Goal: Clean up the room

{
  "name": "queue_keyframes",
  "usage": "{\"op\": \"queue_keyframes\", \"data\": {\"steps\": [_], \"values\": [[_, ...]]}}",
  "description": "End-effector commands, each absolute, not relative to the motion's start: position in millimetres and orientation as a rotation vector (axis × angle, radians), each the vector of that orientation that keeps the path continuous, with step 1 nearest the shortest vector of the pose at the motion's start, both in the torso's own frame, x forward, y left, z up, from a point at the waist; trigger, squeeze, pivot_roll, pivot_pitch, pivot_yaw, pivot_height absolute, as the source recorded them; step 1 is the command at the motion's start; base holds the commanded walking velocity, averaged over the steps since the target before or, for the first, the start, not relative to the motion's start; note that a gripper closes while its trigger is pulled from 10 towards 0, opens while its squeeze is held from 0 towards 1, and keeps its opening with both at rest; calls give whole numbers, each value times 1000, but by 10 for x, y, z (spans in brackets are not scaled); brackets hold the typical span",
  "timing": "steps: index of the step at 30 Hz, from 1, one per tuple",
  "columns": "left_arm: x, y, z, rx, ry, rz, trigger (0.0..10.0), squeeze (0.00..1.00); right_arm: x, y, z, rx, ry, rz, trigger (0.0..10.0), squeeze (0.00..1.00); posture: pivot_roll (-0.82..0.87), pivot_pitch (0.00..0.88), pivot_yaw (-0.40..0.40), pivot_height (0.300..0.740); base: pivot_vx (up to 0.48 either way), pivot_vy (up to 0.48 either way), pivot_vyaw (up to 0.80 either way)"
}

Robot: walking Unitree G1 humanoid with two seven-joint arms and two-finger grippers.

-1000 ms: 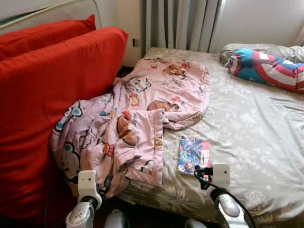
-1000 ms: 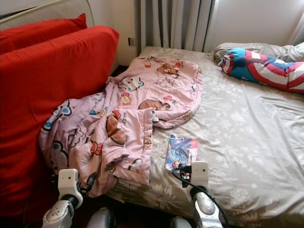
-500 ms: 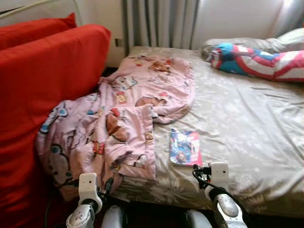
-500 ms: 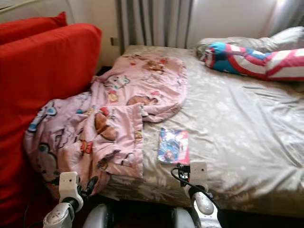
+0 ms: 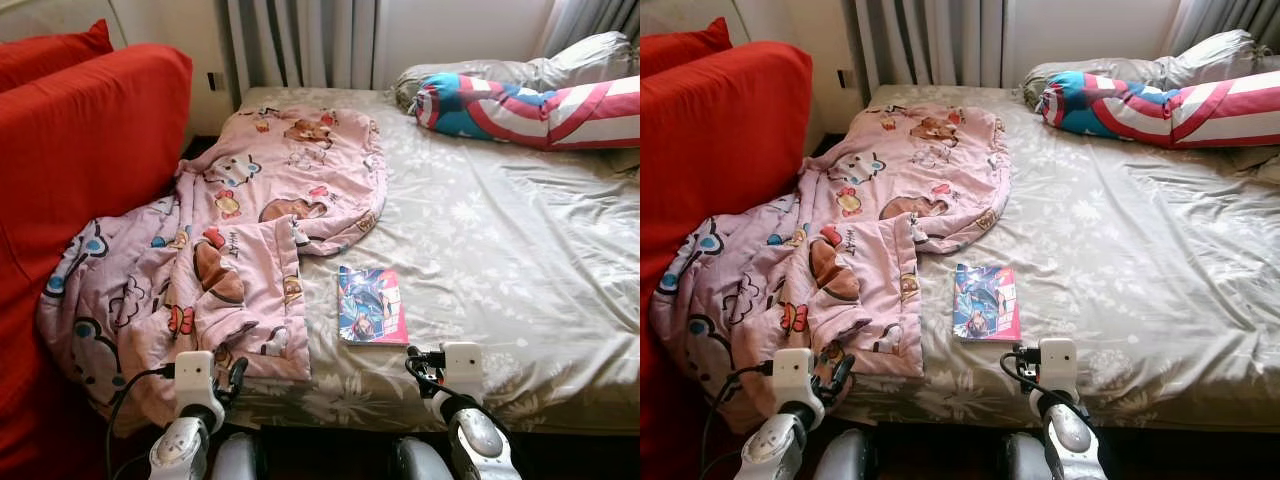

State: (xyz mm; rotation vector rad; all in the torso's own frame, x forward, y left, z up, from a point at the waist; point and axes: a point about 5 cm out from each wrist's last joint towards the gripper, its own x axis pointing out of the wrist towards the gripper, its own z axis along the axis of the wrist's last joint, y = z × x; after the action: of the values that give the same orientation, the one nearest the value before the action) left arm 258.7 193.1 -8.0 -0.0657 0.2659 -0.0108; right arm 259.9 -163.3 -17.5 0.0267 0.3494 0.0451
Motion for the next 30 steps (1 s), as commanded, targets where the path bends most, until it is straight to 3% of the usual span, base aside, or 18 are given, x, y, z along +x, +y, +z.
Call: {"op": "queue_keyframes", "data": {"steps": [1,7,14,30], "values": [[2579,1936,-66,-60,251,-10,10000,0,2601,-1623,-180,25,356,48,10000,0,-93,21,-10,610,0,0,0],[2614,1907,22,-58,205,-17,10000,0,2614,-1591,-165,1,347,79,10000,0,-92,19,-11,610,247,0,0],[2626,1877,97,-57,175,-18,10000,0,2611,-1574,-166,5,346,86,10000,0,-92,18,-12,610,267,0,696],[2611,1811,185,-56,173,-22,10000,0,2637,-1580,-149,34,339,71,10000,0,-91,0,-10,610,290,0,0]]}}
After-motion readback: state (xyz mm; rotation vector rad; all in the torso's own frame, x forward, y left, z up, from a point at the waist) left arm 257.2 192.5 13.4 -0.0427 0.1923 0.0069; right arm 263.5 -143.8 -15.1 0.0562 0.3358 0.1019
